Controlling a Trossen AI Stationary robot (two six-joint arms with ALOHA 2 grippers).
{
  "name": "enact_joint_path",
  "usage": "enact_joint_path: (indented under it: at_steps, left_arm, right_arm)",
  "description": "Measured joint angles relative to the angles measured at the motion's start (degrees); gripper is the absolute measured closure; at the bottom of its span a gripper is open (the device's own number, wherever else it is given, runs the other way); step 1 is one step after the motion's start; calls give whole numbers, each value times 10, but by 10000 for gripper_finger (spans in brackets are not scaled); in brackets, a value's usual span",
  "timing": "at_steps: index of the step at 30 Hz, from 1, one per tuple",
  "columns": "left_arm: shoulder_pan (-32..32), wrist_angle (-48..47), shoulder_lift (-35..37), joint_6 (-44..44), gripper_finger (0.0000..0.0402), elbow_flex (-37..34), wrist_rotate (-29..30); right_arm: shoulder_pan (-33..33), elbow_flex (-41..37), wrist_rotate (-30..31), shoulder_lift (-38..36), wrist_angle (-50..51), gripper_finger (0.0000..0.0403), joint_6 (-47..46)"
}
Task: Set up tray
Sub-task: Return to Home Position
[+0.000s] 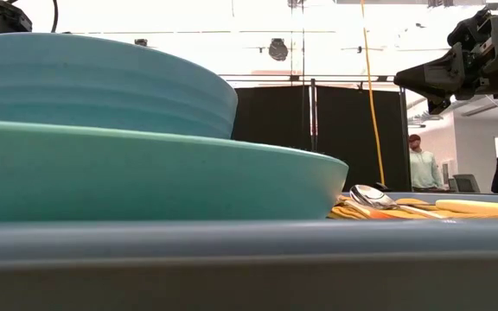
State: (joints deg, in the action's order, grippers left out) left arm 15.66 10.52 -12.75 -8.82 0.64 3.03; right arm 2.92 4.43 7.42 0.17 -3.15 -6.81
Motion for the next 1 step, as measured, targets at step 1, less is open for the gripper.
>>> enact_joint_path:
  at_steps: [1]
  left_arm:
    - [0,0,0,0,304,0,0]
  right_arm:
    - [0,0,0,0,0,355,0]
